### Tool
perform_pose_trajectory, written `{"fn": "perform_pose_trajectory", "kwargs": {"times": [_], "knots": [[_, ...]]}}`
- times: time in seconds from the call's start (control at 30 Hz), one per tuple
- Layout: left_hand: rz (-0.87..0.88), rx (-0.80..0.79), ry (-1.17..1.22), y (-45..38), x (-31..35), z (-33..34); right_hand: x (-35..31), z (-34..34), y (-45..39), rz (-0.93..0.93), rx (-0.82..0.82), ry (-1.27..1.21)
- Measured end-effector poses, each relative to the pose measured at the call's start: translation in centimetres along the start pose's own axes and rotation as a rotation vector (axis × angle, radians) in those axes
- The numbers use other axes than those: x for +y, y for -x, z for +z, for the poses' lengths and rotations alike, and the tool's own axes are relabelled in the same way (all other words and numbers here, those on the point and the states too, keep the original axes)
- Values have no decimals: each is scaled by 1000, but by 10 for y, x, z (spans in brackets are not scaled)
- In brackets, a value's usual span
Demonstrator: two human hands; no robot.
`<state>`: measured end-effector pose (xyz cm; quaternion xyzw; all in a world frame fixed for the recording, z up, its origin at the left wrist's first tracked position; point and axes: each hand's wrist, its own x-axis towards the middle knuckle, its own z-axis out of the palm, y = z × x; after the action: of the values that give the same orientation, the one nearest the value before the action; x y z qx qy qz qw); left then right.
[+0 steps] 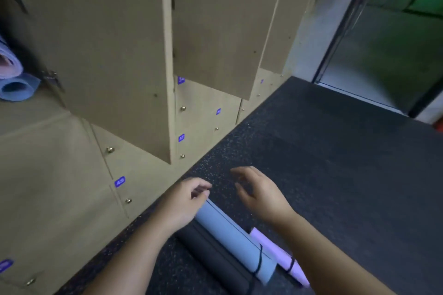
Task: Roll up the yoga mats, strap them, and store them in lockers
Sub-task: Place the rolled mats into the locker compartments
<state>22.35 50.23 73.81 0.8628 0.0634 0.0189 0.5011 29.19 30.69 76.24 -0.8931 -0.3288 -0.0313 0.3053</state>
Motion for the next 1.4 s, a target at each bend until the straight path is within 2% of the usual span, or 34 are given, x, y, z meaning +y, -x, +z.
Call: {"fn": "perform_pose_trajectory", "kwargs": {"times": [0.23,0.43,0.6,0.73,0.8,1.1,1.27,1.4], "knots": [[-5,-107,-35,-30,28,76,81,-44,47,220,23,-8],[-83,-167,-48,-89,12,129,155,-38,53,394,-44,-26],[-189,-276,-71,-149,7,185,222,-45,43,541,-148,-10],[-207,-421,-137,-192,10,219,275,-45,40,708,-123,-51],[-229,-432,-159,-211,7,233,300,-35,46,782,-143,-63],[-484,-338,-205,-214,-80,334,427,48,74,854,-457,-83],[-693,-222,-205,-198,-124,434,528,91,84,809,-694,-65],[-815,-200,-174,-191,-160,536,596,129,106,768,-840,-3]]}}
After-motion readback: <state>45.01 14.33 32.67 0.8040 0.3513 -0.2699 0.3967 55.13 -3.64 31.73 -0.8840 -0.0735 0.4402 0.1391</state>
